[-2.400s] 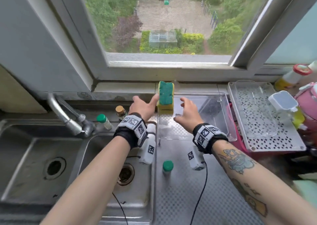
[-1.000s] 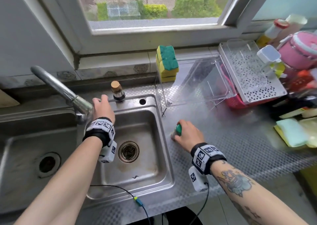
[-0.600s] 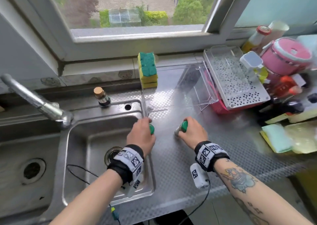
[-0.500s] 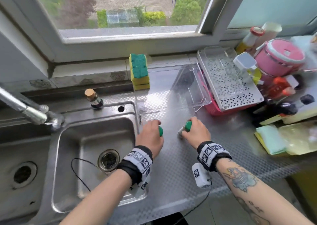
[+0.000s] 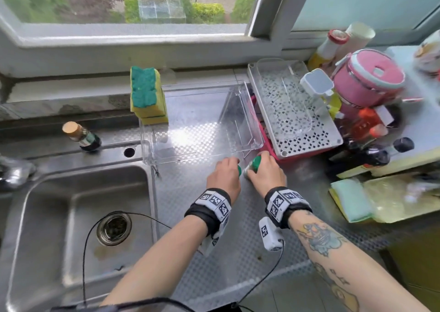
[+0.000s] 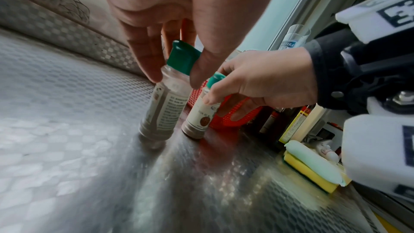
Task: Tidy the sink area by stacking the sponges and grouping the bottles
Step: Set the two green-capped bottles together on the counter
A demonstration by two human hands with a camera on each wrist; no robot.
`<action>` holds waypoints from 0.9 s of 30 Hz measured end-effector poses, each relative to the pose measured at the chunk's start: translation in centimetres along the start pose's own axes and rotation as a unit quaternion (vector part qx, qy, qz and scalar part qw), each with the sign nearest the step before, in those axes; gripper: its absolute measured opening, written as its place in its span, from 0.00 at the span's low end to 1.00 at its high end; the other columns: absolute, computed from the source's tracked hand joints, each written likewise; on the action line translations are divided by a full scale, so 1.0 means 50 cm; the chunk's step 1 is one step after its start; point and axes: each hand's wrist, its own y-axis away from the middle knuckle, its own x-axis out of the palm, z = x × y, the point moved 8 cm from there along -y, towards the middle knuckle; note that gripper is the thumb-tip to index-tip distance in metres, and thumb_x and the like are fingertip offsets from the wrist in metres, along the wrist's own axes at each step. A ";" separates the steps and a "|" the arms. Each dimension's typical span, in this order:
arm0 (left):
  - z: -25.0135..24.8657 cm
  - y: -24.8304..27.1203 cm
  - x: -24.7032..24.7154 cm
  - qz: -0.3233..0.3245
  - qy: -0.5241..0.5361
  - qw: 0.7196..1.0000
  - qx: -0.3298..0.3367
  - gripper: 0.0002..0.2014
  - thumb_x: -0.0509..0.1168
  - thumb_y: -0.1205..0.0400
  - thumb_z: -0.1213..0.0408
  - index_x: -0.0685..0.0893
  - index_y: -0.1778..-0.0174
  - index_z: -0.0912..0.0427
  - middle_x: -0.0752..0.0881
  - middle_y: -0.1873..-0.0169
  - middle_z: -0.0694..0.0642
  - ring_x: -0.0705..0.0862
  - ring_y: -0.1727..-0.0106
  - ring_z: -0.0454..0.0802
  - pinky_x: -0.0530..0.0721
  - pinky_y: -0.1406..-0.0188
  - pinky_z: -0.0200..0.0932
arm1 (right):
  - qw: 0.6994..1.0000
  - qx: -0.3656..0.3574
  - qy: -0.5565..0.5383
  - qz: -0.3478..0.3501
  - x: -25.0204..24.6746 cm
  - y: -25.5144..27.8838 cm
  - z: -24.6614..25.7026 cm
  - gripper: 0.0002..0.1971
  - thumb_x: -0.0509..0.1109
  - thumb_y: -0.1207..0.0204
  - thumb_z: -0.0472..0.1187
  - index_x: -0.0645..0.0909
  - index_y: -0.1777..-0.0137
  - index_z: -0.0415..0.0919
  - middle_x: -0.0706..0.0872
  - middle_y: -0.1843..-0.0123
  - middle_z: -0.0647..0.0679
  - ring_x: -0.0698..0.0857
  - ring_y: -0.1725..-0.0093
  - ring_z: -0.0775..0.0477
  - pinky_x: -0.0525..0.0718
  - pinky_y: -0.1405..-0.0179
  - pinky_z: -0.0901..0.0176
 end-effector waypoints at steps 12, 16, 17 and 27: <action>-0.026 -0.038 0.015 -0.002 -0.005 1.000 -0.007 0.17 0.60 0.21 0.74 0.75 0.36 0.60 0.80 0.38 0.58 0.75 0.33 0.57 0.81 0.45 0.53 | 0.998 -0.049 0.026 -0.008 -0.007 -0.002 0.019 0.20 0.69 0.23 0.45 0.69 0.35 0.39 0.81 0.39 0.38 0.85 0.43 0.30 0.80 0.52 0.44; -0.028 -0.042 0.020 -0.006 0.004 1.000 -0.008 0.18 0.60 0.20 0.73 0.74 0.34 0.61 0.79 0.35 0.59 0.74 0.31 0.56 0.81 0.42 0.53 | 0.999 -0.045 0.013 -0.005 -0.008 -0.005 0.017 0.21 0.70 0.23 0.44 0.68 0.35 0.39 0.81 0.38 0.37 0.85 0.43 0.29 0.81 0.51 0.43; -0.029 -0.042 0.020 -0.005 0.007 1.000 -0.009 0.18 0.60 0.20 0.73 0.74 0.34 0.61 0.79 0.35 0.59 0.74 0.31 0.56 0.81 0.42 0.54 | 0.999 -0.043 0.012 -0.002 -0.007 -0.004 0.017 0.22 0.70 0.24 0.44 0.67 0.34 0.39 0.81 0.38 0.37 0.84 0.43 0.29 0.81 0.50 0.43; -0.015 -0.014 0.017 -0.010 0.043 0.999 -0.007 0.28 0.64 0.22 0.69 0.66 0.25 0.61 0.75 0.31 0.60 0.74 0.30 0.58 0.81 0.41 0.54 | 0.999 -0.033 0.008 0.005 -0.017 0.031 0.000 0.29 0.70 0.27 0.37 0.61 0.28 0.40 0.79 0.34 0.34 0.82 0.40 0.28 0.80 0.45 0.42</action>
